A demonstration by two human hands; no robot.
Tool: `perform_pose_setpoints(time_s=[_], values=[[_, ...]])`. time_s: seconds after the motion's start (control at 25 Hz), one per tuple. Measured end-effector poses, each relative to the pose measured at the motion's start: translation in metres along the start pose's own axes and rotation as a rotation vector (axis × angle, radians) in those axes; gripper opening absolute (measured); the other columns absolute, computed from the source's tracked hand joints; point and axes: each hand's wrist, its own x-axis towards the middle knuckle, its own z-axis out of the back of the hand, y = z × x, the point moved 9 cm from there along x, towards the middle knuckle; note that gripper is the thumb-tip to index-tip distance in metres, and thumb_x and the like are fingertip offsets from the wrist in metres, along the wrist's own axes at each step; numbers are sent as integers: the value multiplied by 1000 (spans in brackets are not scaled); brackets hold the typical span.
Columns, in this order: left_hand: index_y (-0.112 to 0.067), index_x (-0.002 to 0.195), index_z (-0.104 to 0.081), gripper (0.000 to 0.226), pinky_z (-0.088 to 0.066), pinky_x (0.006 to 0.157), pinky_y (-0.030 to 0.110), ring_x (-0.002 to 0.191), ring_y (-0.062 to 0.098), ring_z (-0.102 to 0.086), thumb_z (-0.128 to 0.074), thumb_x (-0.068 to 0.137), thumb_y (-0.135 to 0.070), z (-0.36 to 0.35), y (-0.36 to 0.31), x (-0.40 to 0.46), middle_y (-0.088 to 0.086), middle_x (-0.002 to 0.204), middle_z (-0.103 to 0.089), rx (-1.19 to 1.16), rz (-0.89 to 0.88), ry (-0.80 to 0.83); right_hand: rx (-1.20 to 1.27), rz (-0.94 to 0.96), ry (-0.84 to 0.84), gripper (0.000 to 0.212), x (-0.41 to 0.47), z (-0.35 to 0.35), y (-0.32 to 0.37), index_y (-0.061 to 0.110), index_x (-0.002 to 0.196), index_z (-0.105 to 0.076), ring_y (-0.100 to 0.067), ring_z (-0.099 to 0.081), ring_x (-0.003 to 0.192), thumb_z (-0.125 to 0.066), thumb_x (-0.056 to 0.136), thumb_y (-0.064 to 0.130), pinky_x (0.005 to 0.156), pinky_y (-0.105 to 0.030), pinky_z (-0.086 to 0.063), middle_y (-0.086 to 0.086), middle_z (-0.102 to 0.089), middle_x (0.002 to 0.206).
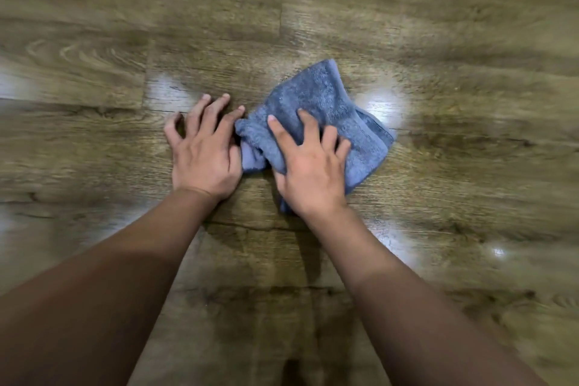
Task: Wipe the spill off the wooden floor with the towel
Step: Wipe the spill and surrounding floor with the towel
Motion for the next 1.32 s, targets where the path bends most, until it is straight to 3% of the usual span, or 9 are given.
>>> perform_pose_setpoints(time_s=[0.12,0.28,0.36,0.48,0.64,0.8,0.92,1.12,1.32], values=[[-25,139,-56,63,-20,114,57,149,24,-31,-40,78,-32,1,1,0,-1,156,-45,-10,8,-5,17,-52,-55,72,9,7,-43,38,147,-44,-38,-39,116,-71,80,37,96,-56,-33,-13,-42,142],[-26,139,-56,63,-20,114,56,149,24,-31,-40,79,-34,-1,0,1,-1,156,-45,-9,13,14,37,-451,-120,67,27,23,-162,36,144,-45,-45,-36,125,-68,82,26,105,-60,-28,-19,-38,139],[-25,139,-55,63,-21,114,58,149,25,-31,-40,79,-36,-1,-1,1,0,155,-45,-9,13,18,39,-528,-127,65,25,24,-174,36,143,-46,-45,-35,126,-68,83,25,107,-60,-26,-19,-37,141],[-24,140,-55,63,-21,114,59,150,24,-29,-40,80,-36,0,-1,0,0,157,-44,-6,24,33,14,-427,-92,67,10,16,-115,39,144,-46,-41,-39,119,-69,82,30,100,-55,-30,-16,-41,137],[-24,138,-58,55,-21,114,58,150,24,-31,-41,86,-29,1,1,1,-1,156,-46,-47,27,2,90,-3,-33,70,-71,-3,-6,34,139,-57,-34,-43,99,-74,71,33,86,-49,-39,-13,-54,132],[-23,137,-60,48,-21,114,59,149,23,-33,-42,92,-26,2,2,0,-2,155,-48,-73,29,-22,107,241,-19,72,-113,-6,-3,34,138,-58,-32,-42,97,-78,69,38,86,-47,-35,-10,-54,135],[-24,137,-58,47,-20,114,59,150,22,-31,-42,94,-28,-1,4,-1,-3,156,-46,-64,38,-6,30,18,-67,69,-45,6,-64,35,140,-56,-38,-44,104,-76,73,31,91,-53,-38,-16,-51,134],[-25,137,-57,44,-19,114,57,150,22,-30,-41,96,-32,-5,3,0,-3,156,-45,-39,33,-12,61,-514,-96,56,82,18,-131,40,142,-48,-45,-30,134,-63,89,30,111,-60,-23,-16,-30,152],[-21,133,-61,46,-21,114,56,148,21,-34,-39,98,-41,-1,7,-1,-4,153,-50,-112,43,-44,27,-48,-88,62,26,8,-14,40,143,-49,-32,-34,113,-66,83,34,93,-48,-30,-9,-43,143]])
